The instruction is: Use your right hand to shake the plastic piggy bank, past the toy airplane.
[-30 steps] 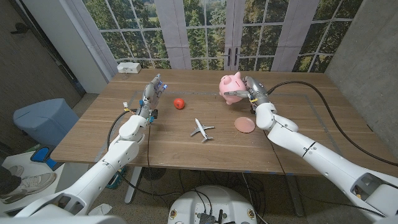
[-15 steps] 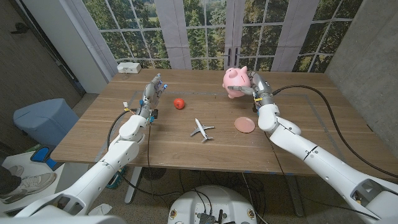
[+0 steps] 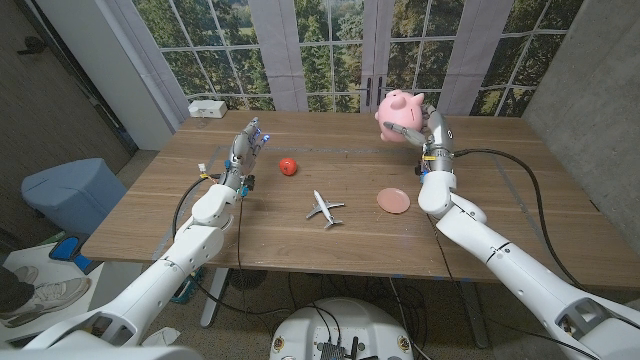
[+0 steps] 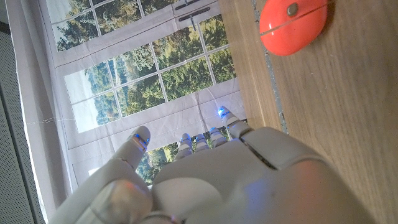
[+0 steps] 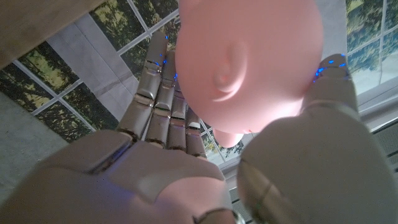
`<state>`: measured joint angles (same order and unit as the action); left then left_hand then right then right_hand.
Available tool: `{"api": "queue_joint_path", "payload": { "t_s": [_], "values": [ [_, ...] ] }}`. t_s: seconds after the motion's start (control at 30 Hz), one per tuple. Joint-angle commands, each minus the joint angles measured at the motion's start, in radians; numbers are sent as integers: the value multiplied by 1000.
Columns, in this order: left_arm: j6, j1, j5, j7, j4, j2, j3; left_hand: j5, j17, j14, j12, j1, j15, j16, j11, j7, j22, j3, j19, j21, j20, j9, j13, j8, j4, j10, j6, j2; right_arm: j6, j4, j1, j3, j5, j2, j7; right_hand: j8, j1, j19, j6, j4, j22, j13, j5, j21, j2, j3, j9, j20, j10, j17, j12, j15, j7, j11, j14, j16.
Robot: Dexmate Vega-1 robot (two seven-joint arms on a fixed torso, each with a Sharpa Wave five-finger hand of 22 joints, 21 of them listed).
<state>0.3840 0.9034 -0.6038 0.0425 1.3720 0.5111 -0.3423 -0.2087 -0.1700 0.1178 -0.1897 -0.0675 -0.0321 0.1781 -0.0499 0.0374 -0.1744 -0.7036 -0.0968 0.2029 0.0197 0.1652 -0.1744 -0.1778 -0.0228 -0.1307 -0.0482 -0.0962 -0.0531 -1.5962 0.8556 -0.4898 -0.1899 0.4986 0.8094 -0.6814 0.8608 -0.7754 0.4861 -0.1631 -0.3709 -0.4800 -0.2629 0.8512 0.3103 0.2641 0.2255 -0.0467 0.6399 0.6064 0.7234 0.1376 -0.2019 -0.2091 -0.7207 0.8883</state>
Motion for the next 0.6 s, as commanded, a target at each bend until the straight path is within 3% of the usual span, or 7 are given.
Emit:
{"api": "queue_joint_path", "payload": {
  "t_s": [0.03, 0.2, 0.6],
  "values": [
    [-4, -7, 2, 2, -4, -2, -2, 2, -2, -4, 0, 11, -26, 0, -1, -3, -2, -2, -7, -2, -1, 5, -3, -2, 5, 1, 2, -37, 111, 62, 17, 68, -7, -73, 192, -4, 379, 36, 439, -6, 4, -289, -8, 12, -372, 197, 76, -42, 408, 564, -3, -358, 153, 266, -307, -3],
    [-4, -12, 1, -2, -11, -3, -2, 2, -2, -4, 0, 11, -26, 0, -1, -3, -2, -2, -6, -3, -1, 5, -3, -2, 6, 1, 2, -38, 128, 81, 13, 72, -22, -88, 231, -4, 378, 38, 439, -6, 9, -293, -10, 17, -372, 200, 78, -43, 406, 570, -4, -358, 152, 268, -307, -7],
    [0, -20, -5, -15, -27, -4, -2, 3, -2, -4, 0, 13, -25, 0, -2, -3, -2, -2, -7, -3, -1, 5, -3, -2, 7, 0, 2, -38, 113, 76, 13, 60, -41, -81, 215, 0, 373, 45, 438, -5, 21, -295, -14, 30, -371, 207, 79, -45, 407, 584, -9, -358, 152, 270, -307, -16]
  ]
}}
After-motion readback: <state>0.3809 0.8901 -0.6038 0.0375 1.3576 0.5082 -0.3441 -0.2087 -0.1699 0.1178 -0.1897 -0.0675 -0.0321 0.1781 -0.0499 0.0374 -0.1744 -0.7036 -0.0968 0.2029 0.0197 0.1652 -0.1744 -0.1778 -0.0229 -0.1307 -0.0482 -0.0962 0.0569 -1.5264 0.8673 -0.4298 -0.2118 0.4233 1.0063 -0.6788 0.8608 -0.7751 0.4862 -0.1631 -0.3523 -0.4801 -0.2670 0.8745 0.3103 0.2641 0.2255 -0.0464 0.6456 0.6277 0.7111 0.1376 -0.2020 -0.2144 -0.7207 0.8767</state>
